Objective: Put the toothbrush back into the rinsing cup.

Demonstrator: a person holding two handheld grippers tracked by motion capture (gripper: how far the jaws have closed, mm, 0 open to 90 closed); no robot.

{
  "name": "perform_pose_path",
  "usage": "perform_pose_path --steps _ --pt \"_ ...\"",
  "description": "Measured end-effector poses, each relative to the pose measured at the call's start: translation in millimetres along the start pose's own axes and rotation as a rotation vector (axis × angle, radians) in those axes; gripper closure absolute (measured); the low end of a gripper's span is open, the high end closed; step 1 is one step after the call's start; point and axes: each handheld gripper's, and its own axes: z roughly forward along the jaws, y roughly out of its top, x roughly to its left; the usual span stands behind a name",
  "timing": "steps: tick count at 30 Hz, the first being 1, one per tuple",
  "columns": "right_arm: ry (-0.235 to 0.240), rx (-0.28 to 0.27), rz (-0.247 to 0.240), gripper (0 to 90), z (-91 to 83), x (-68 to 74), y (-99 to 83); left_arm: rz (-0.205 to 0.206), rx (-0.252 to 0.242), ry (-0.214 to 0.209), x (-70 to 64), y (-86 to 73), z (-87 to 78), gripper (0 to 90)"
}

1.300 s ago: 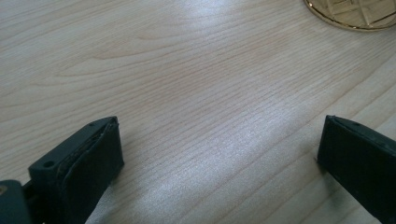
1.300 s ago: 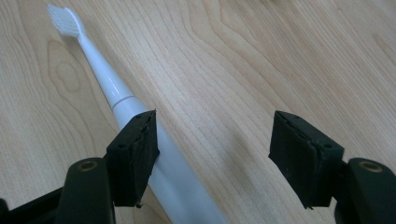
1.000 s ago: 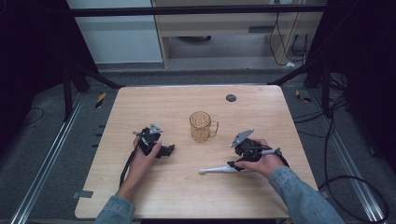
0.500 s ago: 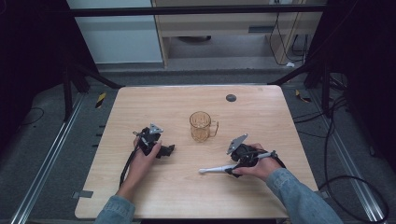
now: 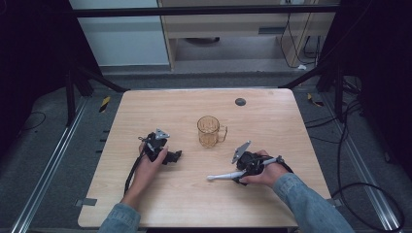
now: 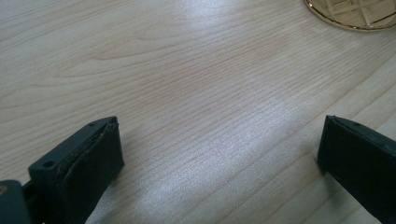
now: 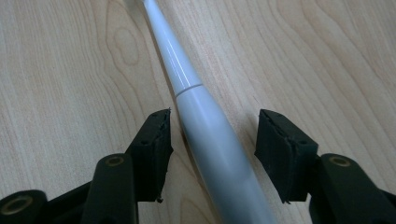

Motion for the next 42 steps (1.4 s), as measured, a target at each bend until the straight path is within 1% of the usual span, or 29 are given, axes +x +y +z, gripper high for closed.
perform_pose_path --steps 3,7,12,18,22,26,32,34,36,38,40,41,42 --pt "0.010 0.012 -0.012 49.1 1.7 0.0 2.2 0.001 0.001 0.000 0.0 0.0 -0.1 0.0" --pt "0.018 0.031 -0.012 53.0 2.6 0.1 4.9 0.001 0.001 0.000 0.1 0.0 -0.1 0.0" --pt "0.028 0.042 -0.018 55.1 2.2 -1.0 5.9 0.001 0.001 -0.001 0.1 0.0 0.0 0.0" --pt "0.030 0.056 -0.018 57.9 1.7 -2.8 6.2 0.002 0.001 -0.001 0.1 0.1 0.0 0.0" --pt "0.031 0.064 -0.030 60.7 1.7 -4.7 7.2 0.001 0.001 -0.001 0.1 0.1 0.0 0.0" --pt "0.040 0.084 -0.034 64.4 1.8 -5.8 8.5 0.002 0.001 -0.001 0.2 0.1 0.0 0.0" --pt "0.055 0.111 -0.012 66.8 1.5 -9.5 10.8 0.002 0.001 -0.001 0.2 0.1 0.0 0.0" --pt "0.063 0.108 0.014 67.0 0.2 -11.4 11.1 0.000 0.000 -0.001 0.1 0.1 0.1 0.0" --pt "0.065 0.094 0.046 67.1 -3.3 -13.8 11.0 0.000 0.000 -0.001 0.1 0.2 0.2 0.0" --pt "0.061 0.080 0.070 67.1 -7.2 -16.8 10.6 0.002 0.001 -0.002 0.2 0.2 0.1 0.0" --pt "0.058 0.078 0.090 67.2 -11.7 -19.8 10.5 0.000 -0.001 -0.002 0.1 0.2 0.2 0.0" --pt "0.054 0.068 0.108 67.2 -17.1 -22.9 10.7 -0.001 -0.001 -0.002 0.1 0.2 0.3 0.0" --pt "0.054 0.068 0.108 67.2 -17.1 -22.9 10.7 -0.001 -0.001 -0.002 0.1 0.2 0.3 0.0"
